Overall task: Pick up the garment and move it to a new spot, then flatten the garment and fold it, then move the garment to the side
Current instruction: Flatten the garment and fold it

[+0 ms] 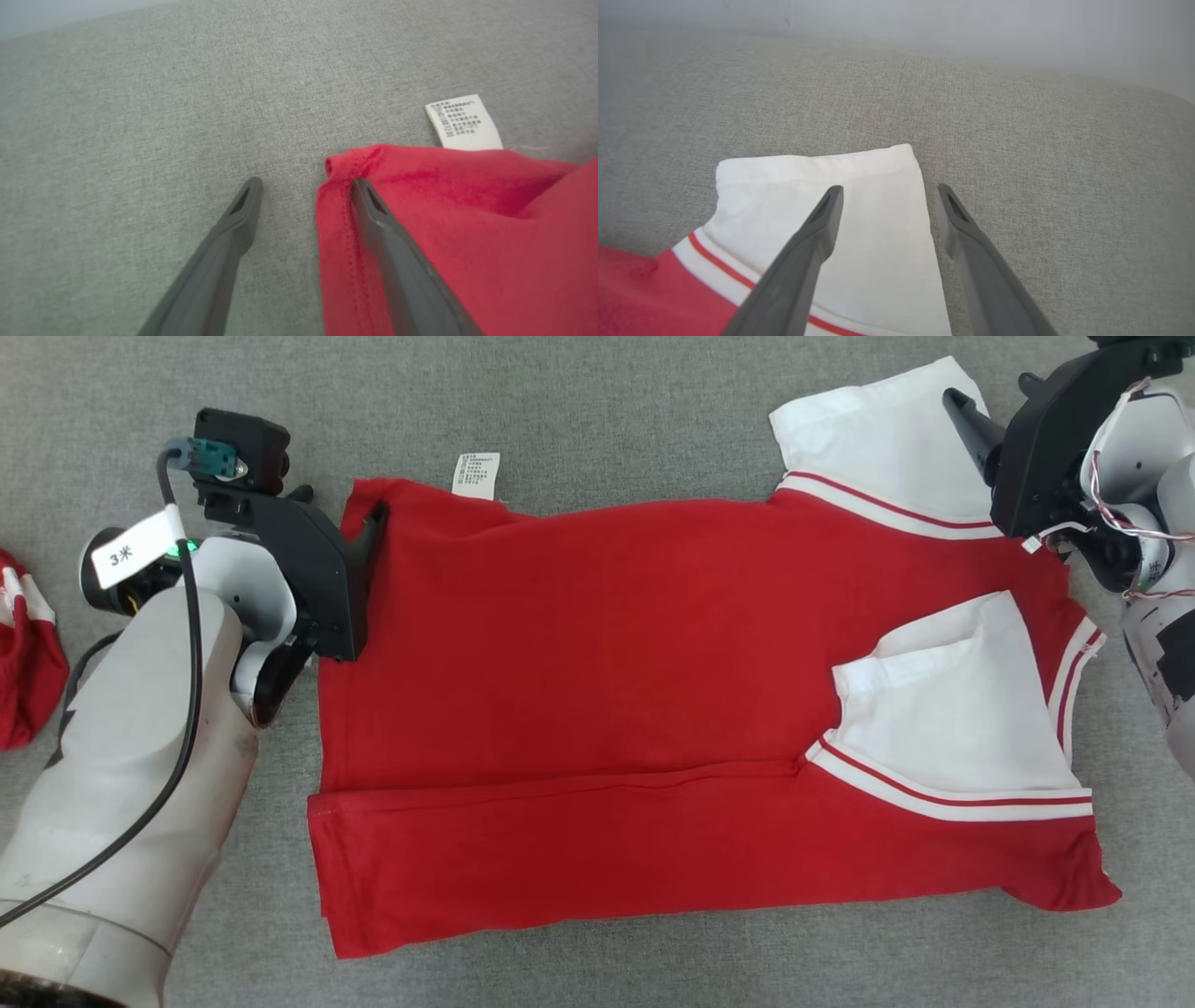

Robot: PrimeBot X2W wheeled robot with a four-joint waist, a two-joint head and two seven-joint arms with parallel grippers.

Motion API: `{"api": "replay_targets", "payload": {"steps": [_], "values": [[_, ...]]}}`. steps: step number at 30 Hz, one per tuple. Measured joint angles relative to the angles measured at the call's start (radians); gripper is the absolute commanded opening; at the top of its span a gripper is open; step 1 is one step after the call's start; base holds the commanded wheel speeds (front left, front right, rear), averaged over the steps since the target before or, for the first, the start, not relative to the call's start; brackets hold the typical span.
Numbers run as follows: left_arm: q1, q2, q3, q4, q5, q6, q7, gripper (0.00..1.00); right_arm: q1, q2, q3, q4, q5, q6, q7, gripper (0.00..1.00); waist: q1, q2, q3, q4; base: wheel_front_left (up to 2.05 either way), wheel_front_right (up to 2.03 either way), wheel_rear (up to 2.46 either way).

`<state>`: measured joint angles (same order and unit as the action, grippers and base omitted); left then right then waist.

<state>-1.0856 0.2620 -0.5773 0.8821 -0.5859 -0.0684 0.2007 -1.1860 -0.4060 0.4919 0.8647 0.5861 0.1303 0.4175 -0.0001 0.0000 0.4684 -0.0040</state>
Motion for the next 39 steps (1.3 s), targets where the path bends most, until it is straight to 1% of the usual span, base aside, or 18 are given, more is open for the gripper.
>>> {"api": "replay_targets", "payload": {"steps": [3,6,9,16,18,22,26,27,28,29,30,31,32,36,39], "values": [[-0.013,0.002,-0.005,0.001,0.000,-0.002,0.001,1.00,-0.022,-0.009,-0.002,0.047,-0.026,0.000,-0.025,1.00,0.0000,0.0000,0.010,0.005,0.00,0.00,0.00],[-0.020,-0.004,-0.012,0.001,0.000,-0.003,0.001,1.00,-0.056,-0.015,-0.042,0.122,-0.057,0.000,-0.063,1.00,0.0000,0.0000,0.017,0.015,0.00,0.00,0.00],[-0.024,-0.017,-0.018,0.001,0.000,-0.004,-0.004,1.00,-0.075,-0.010,-0.054,0.189,-0.094,0.000,-0.072,1.00,0.0000,0.0000,0.022,0.028,0.00,0.00,0.00],[-0.034,-0.027,-0.026,-0.008,-0.005,-0.013,-0.018,1.00,-0.111,0.011,-0.072,0.272,-0.131,0.000,-0.101,1.00,0.0000,0.0000,0.047,0.051,0.00,0.00,0.00],[-0.034,-0.028,-0.026,-0.010,-0.005,-0.013,-0.023,1.00,-0.111,0.017,-0.069,0.281,-0.131,0.000,-0.097,1.00,0.0000,-0.0001,0.050,0.053,0.00,0.00,0.00],[-0.037,-0.038,-0.030,-0.010,-0.009,-0.016,-0.025,1.00,-0.109,0.023,-0.022,0.263,-0.131,0.000,-0.082,1.00,0.0000,0.0000,0.054,0.064,0.00,0.00,0.00],[-0.037,-0.042,-0.033,-0.005,-0.015,-0.016,-0.025,1.00,-0.104,0.019,0.005,0.250,-0.096,0.000,-0.035,1.00,-0.0001,-0.0001,0.053,0.067,0.00,0.00,0.00],[-0.038,-0.043,-0.034,-0.004,-0.017,-0.017,-0.024,1.00,-0.104,0.019,0.009,0.248,-0.086,0.000,-0.022,0.59,-0.0001,-0.0001,0.053,0.066,0.00,0.00,0.00],[-0.039,-0.043,-0.035,-0.003,-0.018,-0.019,-0.022,1.00,-0.104,0.019,0.014,0.243,-0.076,0.000,-0.011,0.35,-0.0001,-0.0001,0.053,0.066,0.00,0.00,0.00],[-0.040,-0.043,-0.038,-0.002,-0.019,-0.021,-0.016,1.00,-0.104,0.019,0.017,0.241,-0.069,0.000,-0.001,0.02,0.0000,-0.0001,0.053,0.066,0.00,0.00,0.00],[-0.041,-0.043,-0.043,-0.003,-0.024,-0.029,-0.013,0.81,-0.104,0.019,0.023,0.241,-0.057,0.000,0.016,0.00,-0.0001,-0.0001,0.051,0.066,0.00,0.00,0.00],[-0.041,-0.043,-0.043,-0.003,-0.024,-0.029,-0.013,0.56,-0.104,0.019,0.023,0.241,-0.057,0.000,0.016,0.00,-0.0001,-0.0001,0.051,0.066,0.00,0.00,0.00],[-0.041,-0.042,-0.047,-0.005,-0.025,-0.030,-0.013,0.00,-0.104,0.019,0.026,0.241,-0.053,0.000,0.021,0.00,0.0000,-0.0001,0.051,0.065,0.00,0.00,0.00],[-0.042,-0.044,-0.056,-0.012,-0.039,-0.047,-0.011,0.00,-0.104,0.018,0.029,0.238,-0.040,0.001,0.008,0.00,-0.0001,-0.0001,0.054,0.061,0.00,0.00,0.00],[-0.041,-0.034,-0.058,-0.013,-0.039,-0.051,-0.054,0.00,-0.103,0.019,0.033,0.234,-0.032,0.002,-0.034,0.00,0.0001,0.0000,0.052,0.054,0.00,0.00,0.00]]}}
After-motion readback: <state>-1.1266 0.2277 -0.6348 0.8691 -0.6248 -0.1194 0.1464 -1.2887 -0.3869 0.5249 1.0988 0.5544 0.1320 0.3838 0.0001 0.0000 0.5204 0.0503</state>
